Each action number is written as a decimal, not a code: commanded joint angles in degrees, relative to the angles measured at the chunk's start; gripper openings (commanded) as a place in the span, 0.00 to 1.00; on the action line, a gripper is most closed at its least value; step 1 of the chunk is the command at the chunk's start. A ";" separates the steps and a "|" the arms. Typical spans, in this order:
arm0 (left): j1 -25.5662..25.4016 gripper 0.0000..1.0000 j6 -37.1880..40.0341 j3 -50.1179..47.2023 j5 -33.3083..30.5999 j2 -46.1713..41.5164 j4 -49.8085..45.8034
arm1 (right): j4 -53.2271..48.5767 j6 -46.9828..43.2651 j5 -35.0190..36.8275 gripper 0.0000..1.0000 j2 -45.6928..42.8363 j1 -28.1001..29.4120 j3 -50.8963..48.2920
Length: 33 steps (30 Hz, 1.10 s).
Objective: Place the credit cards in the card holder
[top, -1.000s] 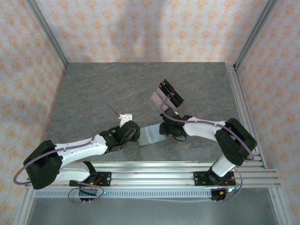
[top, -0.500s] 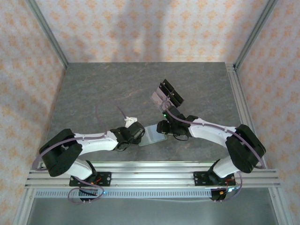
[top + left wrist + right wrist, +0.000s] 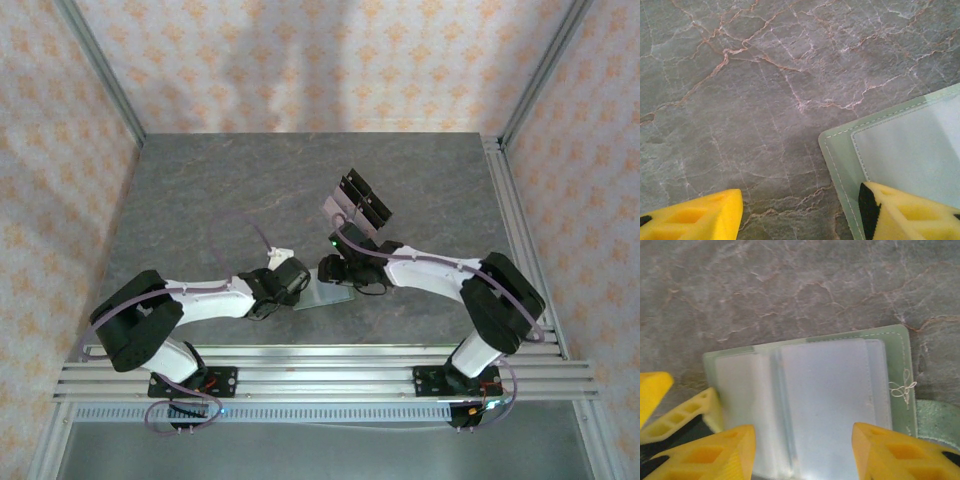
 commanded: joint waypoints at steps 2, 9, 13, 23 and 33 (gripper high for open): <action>0.46 0.63 1.29 0.61 -2.34 0.03 -0.81 | 0.96 -0.88 2.38 0.54 1.58 -1.01 0.25; 0.47 0.63 1.13 0.33 -2.23 0.01 -0.46 | 2.12 -0.81 1.66 0.54 3.45 -1.29 -0.76; 0.57 0.63 1.22 0.42 -2.20 0.11 -0.36 | 2.56 -0.76 1.52 0.55 4.08 -1.46 -1.43; 0.58 0.63 1.40 0.66 -1.96 0.55 0.07 | 7.05 0.58 -5.51 0.56 6.50 -1.37 -1.32; 0.49 0.63 1.18 0.59 -1.70 -0.40 0.28 | 11.20 3.89 -10.40 0.56 6.72 -0.52 -0.29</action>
